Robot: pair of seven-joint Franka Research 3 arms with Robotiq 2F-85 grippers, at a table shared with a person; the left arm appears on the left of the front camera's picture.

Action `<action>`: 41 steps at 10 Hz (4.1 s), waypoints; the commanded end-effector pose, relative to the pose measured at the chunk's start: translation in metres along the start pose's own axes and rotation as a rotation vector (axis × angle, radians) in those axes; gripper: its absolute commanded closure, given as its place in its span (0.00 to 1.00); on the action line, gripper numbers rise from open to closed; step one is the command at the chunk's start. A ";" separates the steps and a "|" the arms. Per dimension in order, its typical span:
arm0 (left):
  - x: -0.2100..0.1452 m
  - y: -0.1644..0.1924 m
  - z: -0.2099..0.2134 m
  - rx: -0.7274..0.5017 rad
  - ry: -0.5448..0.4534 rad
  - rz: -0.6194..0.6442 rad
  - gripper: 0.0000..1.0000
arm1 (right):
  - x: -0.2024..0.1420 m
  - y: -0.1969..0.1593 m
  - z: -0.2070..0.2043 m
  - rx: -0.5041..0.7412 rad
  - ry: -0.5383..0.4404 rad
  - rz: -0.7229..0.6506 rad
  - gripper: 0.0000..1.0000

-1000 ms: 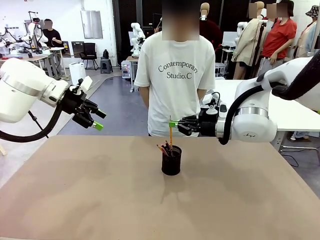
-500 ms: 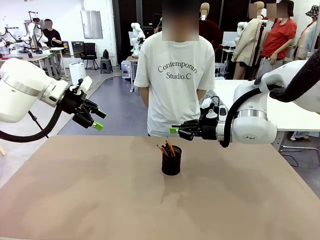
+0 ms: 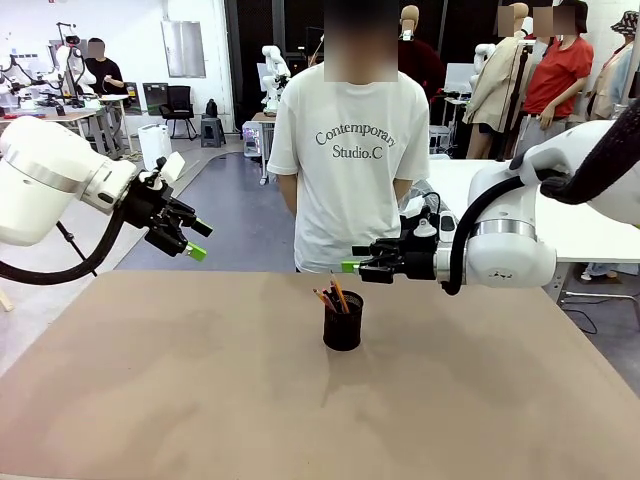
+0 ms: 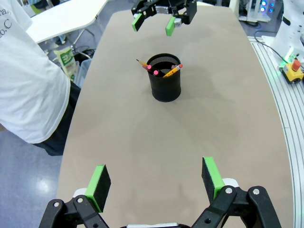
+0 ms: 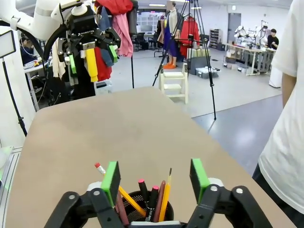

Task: Place the pens into the pen holder.
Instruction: Pick up a writing instrument from the table and place it into the Pen holder.

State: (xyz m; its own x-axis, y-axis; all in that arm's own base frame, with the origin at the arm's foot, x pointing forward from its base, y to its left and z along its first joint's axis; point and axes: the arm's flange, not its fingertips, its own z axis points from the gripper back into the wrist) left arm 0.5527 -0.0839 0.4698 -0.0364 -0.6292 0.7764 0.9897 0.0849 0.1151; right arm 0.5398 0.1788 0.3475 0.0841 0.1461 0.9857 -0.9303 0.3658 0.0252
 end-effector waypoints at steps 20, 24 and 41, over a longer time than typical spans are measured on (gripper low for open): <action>0.000 -0.001 0.002 -0.007 -0.005 0.002 0.00 | 0.046 -0.078 0.145 0.191 0.486 0.220 0.00; 0.000 -0.001 0.002 -0.007 -0.005 0.002 0.00 | 0.067 -0.094 0.193 0.228 0.477 0.161 0.00; 0.000 -0.001 0.002 -0.007 -0.005 0.002 0.00 | 0.077 -0.101 0.223 0.281 0.408 0.073 0.00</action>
State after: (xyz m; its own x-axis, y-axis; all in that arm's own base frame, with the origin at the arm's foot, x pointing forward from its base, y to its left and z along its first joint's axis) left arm 0.5527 -0.0837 0.4698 -0.0362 -0.6292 0.7764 0.9897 0.0852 0.1151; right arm 0.5629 -0.0512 0.4567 0.0962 0.5302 0.8424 -0.9945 0.0857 0.0596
